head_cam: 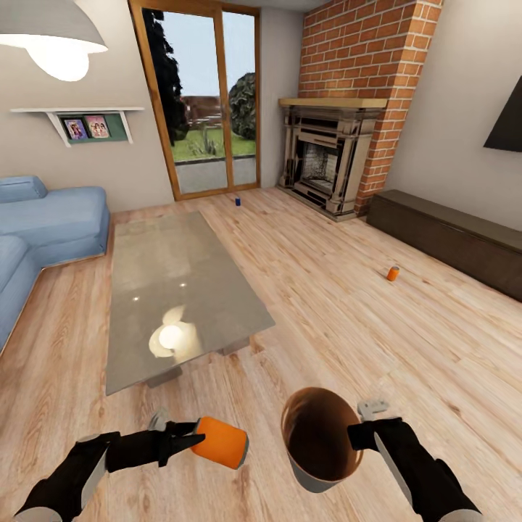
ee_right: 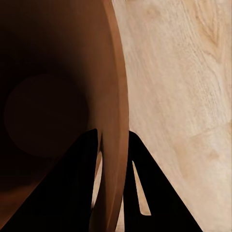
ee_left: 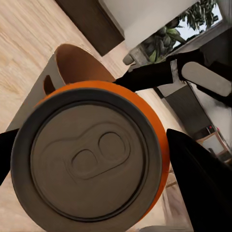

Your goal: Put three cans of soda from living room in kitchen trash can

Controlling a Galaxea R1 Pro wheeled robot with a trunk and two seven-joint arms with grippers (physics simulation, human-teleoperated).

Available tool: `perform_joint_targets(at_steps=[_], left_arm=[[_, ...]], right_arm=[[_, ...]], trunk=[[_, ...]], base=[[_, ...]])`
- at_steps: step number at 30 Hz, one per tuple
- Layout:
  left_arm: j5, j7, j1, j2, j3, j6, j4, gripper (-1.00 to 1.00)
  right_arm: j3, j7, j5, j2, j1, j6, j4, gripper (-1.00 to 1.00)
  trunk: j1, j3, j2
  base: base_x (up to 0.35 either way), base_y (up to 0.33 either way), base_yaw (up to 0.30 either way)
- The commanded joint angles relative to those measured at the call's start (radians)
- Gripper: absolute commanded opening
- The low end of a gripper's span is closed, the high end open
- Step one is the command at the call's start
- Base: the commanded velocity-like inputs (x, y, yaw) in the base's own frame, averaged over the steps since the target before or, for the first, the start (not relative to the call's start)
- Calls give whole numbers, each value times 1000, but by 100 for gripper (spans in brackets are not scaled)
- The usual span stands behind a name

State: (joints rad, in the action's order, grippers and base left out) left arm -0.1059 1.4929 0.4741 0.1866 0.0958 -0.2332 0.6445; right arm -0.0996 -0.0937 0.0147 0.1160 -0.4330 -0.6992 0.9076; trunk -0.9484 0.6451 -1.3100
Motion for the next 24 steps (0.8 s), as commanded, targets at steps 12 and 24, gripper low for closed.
perform_joint_targets(at_steps=[12, 24], left_arm=[[-1, 12, 0, -45, -56, -24, 75, -100], [0, 12, 0, -124, -58, -189, 230, -100]], right_arm=[[-1, -4, -10, -7, -34, 66, -91, -100], [-2, -4, -10, -7, -36, 82, -115, -100]], trunk=[[0, 0, 0], [0, 0, 0]], base=[[0, 0, 0], [0, 0, 0]])
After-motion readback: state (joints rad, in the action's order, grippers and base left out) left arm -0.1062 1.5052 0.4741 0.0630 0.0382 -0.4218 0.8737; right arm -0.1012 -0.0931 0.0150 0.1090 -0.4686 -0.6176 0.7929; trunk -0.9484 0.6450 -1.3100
